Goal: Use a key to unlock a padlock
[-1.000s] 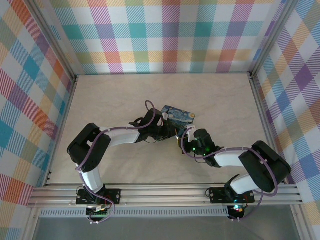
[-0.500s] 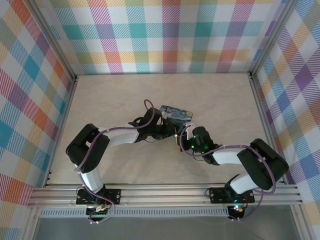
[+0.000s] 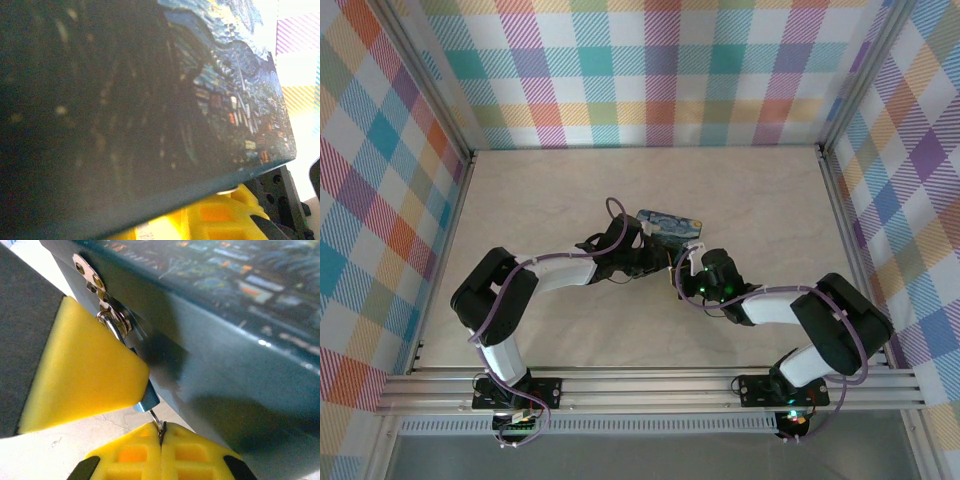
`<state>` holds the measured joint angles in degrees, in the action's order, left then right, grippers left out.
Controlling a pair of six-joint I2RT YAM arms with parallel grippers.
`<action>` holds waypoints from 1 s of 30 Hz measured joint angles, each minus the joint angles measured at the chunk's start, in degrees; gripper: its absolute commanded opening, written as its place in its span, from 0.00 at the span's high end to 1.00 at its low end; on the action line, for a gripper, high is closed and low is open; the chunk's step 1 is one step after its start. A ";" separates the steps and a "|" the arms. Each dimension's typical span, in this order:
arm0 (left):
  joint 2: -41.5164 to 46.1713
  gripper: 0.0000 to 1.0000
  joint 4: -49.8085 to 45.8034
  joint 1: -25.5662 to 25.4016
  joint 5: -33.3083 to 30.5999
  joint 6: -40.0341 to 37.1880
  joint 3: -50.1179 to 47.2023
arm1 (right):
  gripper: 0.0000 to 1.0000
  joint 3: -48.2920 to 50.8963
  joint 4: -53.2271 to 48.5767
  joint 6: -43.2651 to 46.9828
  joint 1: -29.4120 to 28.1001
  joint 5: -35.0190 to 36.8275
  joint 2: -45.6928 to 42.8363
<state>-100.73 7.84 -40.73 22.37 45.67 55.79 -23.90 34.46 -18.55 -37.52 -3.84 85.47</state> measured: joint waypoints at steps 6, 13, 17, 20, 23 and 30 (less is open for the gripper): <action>0.00 0.78 0.00 0.00 -0.04 0.00 0.00 | 1.00 0.00 0.00 -0.02 0.00 0.00 0.00; 0.00 0.78 0.00 0.00 -0.13 0.00 0.00 | 1.00 0.00 0.00 -0.02 0.00 0.02 0.02; 0.00 0.78 -0.04 0.00 -0.17 0.00 0.00 | 1.00 0.00 0.02 -0.02 0.00 0.00 0.13; -0.02 0.78 -0.04 0.00 -0.39 0.02 -0.02 | 1.00 0.00 0.31 -0.04 0.00 -0.02 0.55; -0.37 0.78 -0.02 0.00 -0.59 0.20 -0.02 | 1.00 0.09 1.36 -0.24 0.00 -0.04 1.46; -2.75 0.78 0.94 -0.07 0.02 0.68 -0.11 | 1.00 1.14 3.69 -1.38 0.00 -0.11 4.15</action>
<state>-103.48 8.78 -40.80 22.39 46.35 55.68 -22.76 38.15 -19.92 -37.52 -3.95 89.62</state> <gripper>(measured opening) 0.220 0.063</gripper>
